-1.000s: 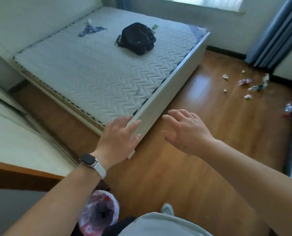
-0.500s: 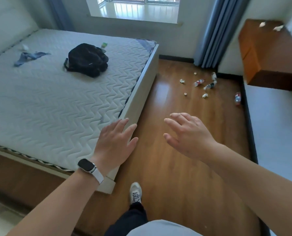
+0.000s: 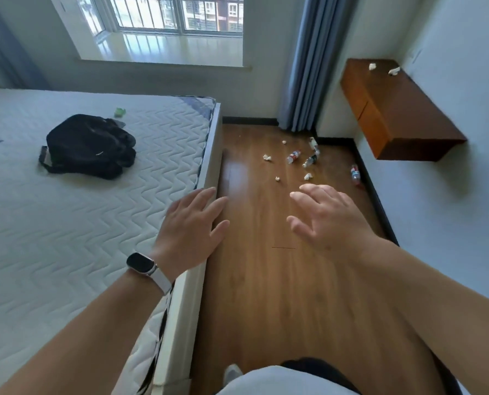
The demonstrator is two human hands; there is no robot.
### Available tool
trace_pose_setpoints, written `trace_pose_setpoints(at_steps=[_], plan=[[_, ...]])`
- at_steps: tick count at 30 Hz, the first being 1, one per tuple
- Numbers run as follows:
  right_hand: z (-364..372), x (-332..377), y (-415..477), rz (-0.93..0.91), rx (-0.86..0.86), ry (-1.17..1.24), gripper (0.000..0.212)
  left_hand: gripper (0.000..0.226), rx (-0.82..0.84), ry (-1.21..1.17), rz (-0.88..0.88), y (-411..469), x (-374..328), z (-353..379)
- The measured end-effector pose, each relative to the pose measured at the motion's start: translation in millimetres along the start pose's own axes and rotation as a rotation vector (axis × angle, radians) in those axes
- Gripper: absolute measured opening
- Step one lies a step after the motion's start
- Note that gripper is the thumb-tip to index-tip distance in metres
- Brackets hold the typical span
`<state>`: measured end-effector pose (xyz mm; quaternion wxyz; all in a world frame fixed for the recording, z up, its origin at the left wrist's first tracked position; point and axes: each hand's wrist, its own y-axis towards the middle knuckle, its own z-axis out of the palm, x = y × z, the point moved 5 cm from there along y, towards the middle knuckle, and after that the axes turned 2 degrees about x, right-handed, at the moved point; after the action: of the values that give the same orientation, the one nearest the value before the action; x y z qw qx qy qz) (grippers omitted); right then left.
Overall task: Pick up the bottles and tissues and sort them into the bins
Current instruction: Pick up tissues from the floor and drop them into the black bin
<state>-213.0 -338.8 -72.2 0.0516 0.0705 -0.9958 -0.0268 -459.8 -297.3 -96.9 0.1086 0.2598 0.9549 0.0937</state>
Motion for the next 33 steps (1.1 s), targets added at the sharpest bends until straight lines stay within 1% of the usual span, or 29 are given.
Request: trace_pose_setpoints(at_steps=[4, 8, 11, 15, 20, 23, 28, 33], plan=[[0, -12, 27, 0.055, 0.003, -0.011, 0.07, 0.043, -0.03, -0.012, 0.061, 38, 10, 9], [6, -34, 56, 0.093, -0.005, -0.01, 0.067, 0.044, 0.0, -0.011, 0.089, 75, 8, 24], [17, -54, 80, 0.103, 0.02, 0.006, 0.069, 0.044, 0.013, 0.007, 0.117, 106, 7, 35], [31, -88, 126, 0.091, 0.024, 0.045, 0.072, 0.043, 0.034, 0.039, 0.106, 161, 11, 47], [38, -154, 187, 0.125, 0.024, 0.08, 0.072, 0.047, 0.083, 0.074, 0.103, 253, 3, 63], [35, -204, 215, 0.155, 0.037, 0.086, 0.073, 0.048, 0.128, 0.077, 0.123, 312, -16, 82], [36, -287, 251, 0.211, 0.049, 0.062, 0.069, 0.049, 0.129, 0.078, 0.195, 391, -55, 112], [31, -330, 284, 0.225, 0.061, 0.062, 0.069, 0.052, 0.15, 0.059, 0.223, 449, -68, 130]])
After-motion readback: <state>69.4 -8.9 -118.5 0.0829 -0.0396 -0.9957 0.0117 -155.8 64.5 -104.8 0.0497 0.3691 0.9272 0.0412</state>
